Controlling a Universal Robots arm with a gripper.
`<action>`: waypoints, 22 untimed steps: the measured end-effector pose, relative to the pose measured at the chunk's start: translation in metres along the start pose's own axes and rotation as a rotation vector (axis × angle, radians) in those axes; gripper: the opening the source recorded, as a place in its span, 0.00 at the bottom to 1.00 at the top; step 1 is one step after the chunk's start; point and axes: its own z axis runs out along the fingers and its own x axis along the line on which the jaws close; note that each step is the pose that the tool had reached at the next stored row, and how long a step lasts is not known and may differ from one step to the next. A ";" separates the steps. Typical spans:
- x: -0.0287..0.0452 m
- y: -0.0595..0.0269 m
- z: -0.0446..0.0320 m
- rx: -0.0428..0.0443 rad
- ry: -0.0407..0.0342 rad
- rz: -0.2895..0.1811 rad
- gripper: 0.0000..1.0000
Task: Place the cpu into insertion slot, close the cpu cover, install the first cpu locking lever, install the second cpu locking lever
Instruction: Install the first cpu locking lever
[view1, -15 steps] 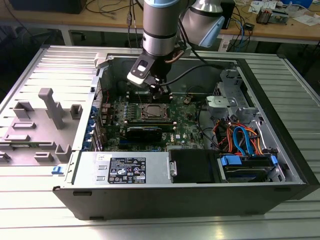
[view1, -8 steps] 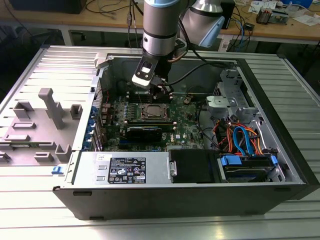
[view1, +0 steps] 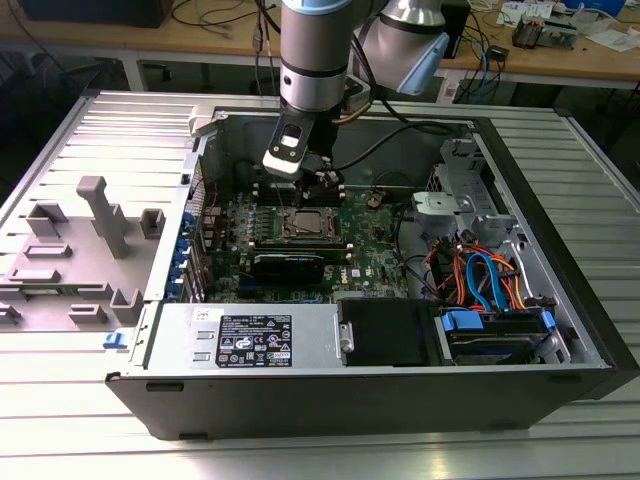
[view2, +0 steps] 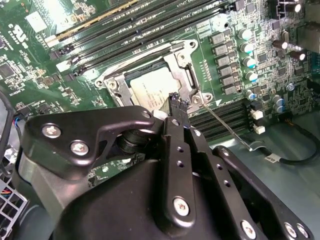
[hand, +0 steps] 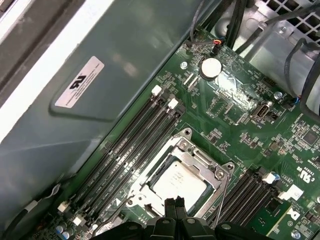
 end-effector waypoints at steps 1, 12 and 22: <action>0.0000 -0.0001 0.0000 0.0000 0.0000 0.000 0.11; 0.0005 -0.0007 0.0000 0.0001 0.0000 0.000 0.11; 0.0013 -0.0017 0.0003 0.0022 -0.0003 -0.075 0.11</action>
